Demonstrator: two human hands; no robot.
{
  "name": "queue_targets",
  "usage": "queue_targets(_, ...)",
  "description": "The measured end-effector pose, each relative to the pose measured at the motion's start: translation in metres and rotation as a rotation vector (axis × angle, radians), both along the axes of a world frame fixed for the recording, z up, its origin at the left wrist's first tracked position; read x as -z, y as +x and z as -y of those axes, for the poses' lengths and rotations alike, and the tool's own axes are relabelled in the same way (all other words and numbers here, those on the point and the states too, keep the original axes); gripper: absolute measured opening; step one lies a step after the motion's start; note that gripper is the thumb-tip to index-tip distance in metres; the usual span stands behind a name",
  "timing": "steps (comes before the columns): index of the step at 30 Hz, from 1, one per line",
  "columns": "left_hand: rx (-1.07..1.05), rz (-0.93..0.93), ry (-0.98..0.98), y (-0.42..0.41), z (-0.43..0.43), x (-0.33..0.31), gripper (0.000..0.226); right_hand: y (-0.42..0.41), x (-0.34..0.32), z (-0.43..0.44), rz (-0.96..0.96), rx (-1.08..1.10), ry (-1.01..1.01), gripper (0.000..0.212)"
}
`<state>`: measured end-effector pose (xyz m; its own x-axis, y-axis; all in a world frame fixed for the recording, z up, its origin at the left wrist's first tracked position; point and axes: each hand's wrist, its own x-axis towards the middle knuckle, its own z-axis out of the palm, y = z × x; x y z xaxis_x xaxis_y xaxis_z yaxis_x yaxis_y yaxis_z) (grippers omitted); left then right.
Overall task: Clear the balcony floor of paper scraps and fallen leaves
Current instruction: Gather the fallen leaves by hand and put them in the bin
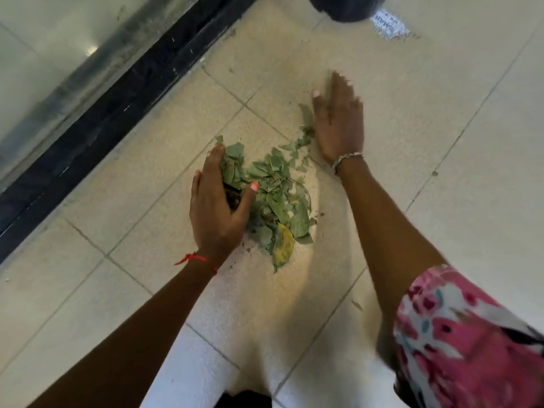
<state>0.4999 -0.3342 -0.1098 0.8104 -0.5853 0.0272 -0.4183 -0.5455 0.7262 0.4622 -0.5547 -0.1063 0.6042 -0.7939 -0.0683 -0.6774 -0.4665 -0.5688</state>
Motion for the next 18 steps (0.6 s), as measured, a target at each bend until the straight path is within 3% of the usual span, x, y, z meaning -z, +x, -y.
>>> queue_targets(3, -0.010, 0.004, 0.019, 0.001, 0.000, 0.002, 0.073, 0.017, 0.009, -0.017, -0.173, -0.174, -0.112, 0.062)
queue_targets(6, -0.025, 0.009, 0.031, 0.001, 0.003, 0.003, 0.070, 0.018, 0.008, -0.032, -0.129, -0.323, -0.092, 0.063)
queue_targets(11, -0.002, 0.001, 0.017, 0.003, 0.006, 0.006, 0.070, 0.000, 0.001, -0.066, 0.141, -0.395, 0.109, 0.058)
queue_targets(14, -0.020, -0.009, 0.013, 0.011, 0.008, 0.005, 0.069, -0.015, -0.009, -0.079, 0.157, -0.414, 0.356, 0.049)
queue_targets(16, -0.046, -0.062, -0.040, 0.018, 0.014, 0.004, 0.061, -0.029, -0.019, -0.084, 0.265, -0.361, 0.501, 0.044)
queue_targets(18, -0.026, -0.112, -0.118, 0.026, 0.023, 0.003, 0.055, -0.042, -0.026, -0.082, 0.452, -0.060, 0.359, 0.038)
